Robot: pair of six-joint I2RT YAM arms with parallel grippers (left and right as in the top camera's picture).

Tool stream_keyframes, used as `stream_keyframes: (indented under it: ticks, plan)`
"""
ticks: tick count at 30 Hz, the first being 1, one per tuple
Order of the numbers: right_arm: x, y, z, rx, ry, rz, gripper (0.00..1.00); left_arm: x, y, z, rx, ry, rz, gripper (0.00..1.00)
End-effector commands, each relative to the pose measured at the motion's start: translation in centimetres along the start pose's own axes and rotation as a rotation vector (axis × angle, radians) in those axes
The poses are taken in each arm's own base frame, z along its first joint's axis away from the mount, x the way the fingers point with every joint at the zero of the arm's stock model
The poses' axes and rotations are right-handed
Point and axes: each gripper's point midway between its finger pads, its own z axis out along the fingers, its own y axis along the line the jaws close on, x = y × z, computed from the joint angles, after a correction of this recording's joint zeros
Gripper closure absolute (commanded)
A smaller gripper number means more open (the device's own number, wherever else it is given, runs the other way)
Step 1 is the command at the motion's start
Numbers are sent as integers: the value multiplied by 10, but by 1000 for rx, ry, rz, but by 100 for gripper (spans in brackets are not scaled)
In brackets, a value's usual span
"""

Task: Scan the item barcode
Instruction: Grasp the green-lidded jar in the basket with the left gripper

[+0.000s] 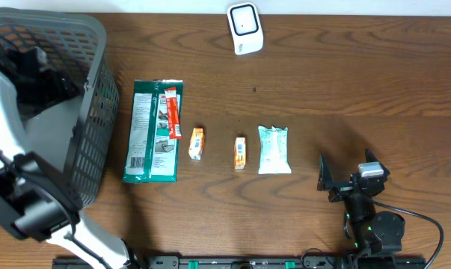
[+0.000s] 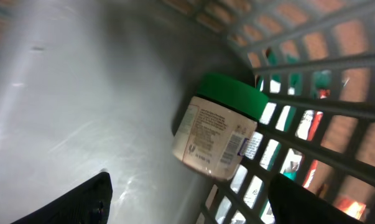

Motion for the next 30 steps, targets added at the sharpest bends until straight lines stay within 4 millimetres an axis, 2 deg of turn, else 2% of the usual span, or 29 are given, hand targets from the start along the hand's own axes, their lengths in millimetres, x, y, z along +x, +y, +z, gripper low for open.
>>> stream_keyframes:
  ticks: [1, 7, 20, 26, 30]
  plan:
    - [1, 3, 0, -10, 3, -5, 1, 5, -8, 21, 59, 51, 69, 19]
    - [1, 3, 0, -10, 3, -5, 1, 14, -11, 46, 68, 120, 142, 19]
    - [1, 3, 0, -10, 3, -5, 1, 25, -8, 79, -12, 189, 189, 19]
    - [1, 3, 0, -10, 3, -5, 1, 35, 6, 93, -68, 207, 188, 20]
    - [1, 3, 0, -10, 3, -5, 1, 35, 22, 93, -160, 210, 140, 20]
